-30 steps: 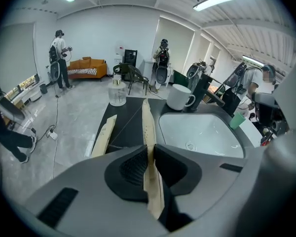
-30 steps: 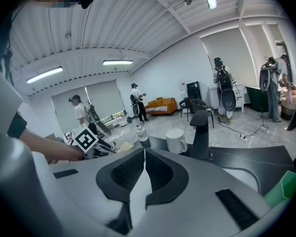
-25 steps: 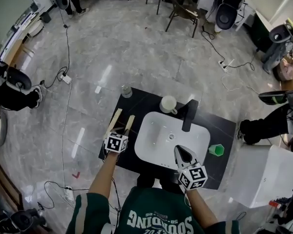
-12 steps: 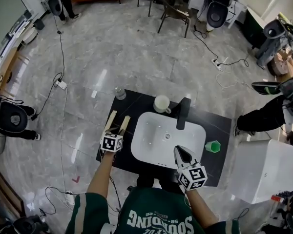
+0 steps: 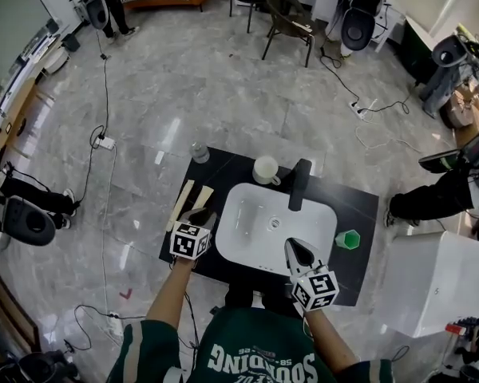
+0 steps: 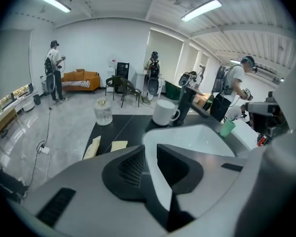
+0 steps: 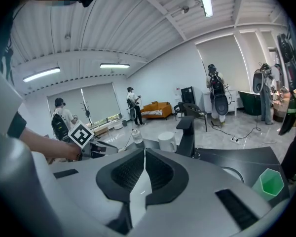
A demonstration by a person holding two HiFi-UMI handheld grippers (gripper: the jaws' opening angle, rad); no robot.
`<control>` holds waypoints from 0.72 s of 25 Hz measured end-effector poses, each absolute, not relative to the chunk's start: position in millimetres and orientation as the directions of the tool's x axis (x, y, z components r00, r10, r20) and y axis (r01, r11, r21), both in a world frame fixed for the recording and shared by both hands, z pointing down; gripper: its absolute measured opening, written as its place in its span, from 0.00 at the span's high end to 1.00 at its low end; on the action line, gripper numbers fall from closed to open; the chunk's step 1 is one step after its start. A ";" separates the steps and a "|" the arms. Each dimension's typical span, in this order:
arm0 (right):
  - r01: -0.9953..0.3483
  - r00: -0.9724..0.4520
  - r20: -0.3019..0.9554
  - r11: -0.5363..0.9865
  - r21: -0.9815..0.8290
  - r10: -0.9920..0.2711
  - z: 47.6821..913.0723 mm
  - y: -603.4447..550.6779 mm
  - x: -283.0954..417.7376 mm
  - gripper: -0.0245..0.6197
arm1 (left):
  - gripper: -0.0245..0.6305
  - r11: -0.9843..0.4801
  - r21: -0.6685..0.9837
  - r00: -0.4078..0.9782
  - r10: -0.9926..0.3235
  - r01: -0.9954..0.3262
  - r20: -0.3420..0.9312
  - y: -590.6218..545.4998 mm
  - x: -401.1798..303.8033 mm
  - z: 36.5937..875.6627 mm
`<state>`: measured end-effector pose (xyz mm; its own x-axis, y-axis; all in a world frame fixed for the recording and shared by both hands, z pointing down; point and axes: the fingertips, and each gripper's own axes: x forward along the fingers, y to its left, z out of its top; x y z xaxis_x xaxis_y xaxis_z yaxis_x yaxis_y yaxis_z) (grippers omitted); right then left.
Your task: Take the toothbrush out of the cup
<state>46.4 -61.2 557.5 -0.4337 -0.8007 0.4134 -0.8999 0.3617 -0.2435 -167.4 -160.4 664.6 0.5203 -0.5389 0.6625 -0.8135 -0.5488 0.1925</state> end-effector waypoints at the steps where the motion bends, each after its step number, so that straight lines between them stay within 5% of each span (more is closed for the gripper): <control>1: -0.900 -0.435 0.411 0.364 -0.242 -0.802 556.1 -60.8 47.3 0.90 | 0.84 -0.560 0.194 0.536 -0.547 -0.805 0.643 -158.7 -158.9 655.0; 6: -0.902 -0.431 0.403 0.371 -0.221 -0.807 547.2 -57.6 53.8 0.90 | 0.93 -0.616 0.186 0.599 -0.577 -0.765 0.554 -146.7 -119.6 615.8; 18: -0.916 -0.400 0.394 0.344 -0.206 -0.828 539.3 -46.1 86.3 0.90 | 0.95 -0.658 0.204 0.663 -0.587 -0.725 0.464 -104.0 -56.7 574.9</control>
<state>86.3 -46.1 539.3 -0.3998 -0.8276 0.3940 -0.9159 0.3444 -0.2061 -56.7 -104.0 574.9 0.6633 -0.5870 0.4643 -0.7250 -0.6579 0.2038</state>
